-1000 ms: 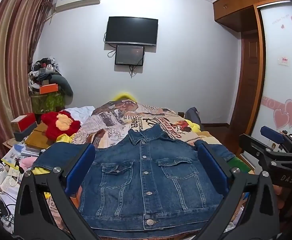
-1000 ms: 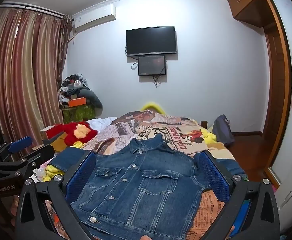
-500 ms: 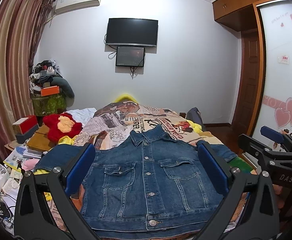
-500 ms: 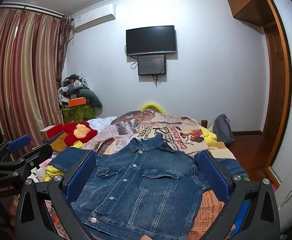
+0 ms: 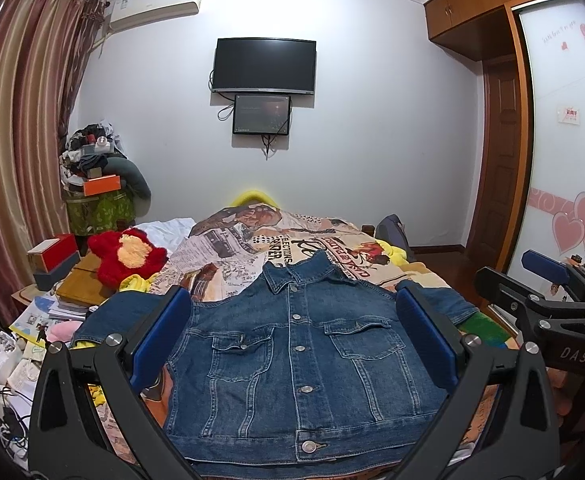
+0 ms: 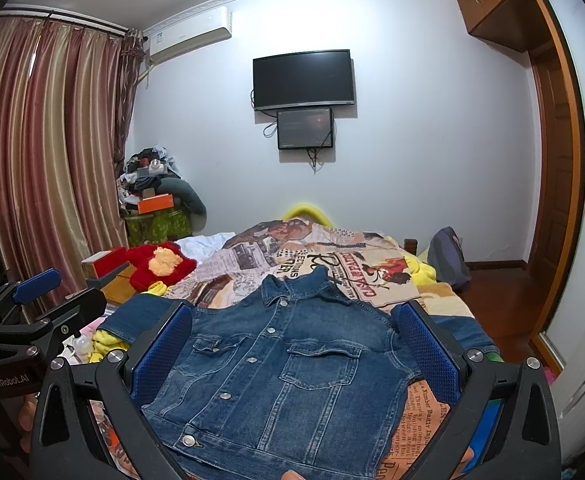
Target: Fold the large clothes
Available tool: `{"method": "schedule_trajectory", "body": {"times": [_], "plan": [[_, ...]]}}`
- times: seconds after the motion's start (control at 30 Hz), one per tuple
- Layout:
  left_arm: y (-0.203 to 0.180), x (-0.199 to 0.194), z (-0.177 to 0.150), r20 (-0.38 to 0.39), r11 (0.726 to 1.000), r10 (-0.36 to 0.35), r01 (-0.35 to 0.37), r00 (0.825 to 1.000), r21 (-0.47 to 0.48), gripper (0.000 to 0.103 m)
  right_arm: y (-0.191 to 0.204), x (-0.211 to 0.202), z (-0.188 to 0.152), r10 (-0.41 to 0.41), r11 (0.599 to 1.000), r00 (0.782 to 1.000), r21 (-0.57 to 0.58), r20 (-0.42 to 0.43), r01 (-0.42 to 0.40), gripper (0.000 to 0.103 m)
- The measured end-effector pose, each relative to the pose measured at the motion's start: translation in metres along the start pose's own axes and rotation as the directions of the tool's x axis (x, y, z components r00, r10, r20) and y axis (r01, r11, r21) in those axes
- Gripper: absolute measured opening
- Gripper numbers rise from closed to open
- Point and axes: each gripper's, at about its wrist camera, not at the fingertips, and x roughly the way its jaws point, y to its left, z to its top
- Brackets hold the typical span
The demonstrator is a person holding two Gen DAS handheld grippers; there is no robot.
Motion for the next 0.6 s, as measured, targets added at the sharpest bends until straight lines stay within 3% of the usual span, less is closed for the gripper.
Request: {"method": "schedule_trajectory", "body": {"times": [0.6], "plan": [[-0.0010, 0.0014, 0.0015, -0.003, 1.000, 0.005, -0.005, 1.000, 0.005, 0.103, -0.0008, 0.0004, 0.0006, 0.001, 1.000, 1.000, 0.002, -0.001, -0.001, 0.103]]}}
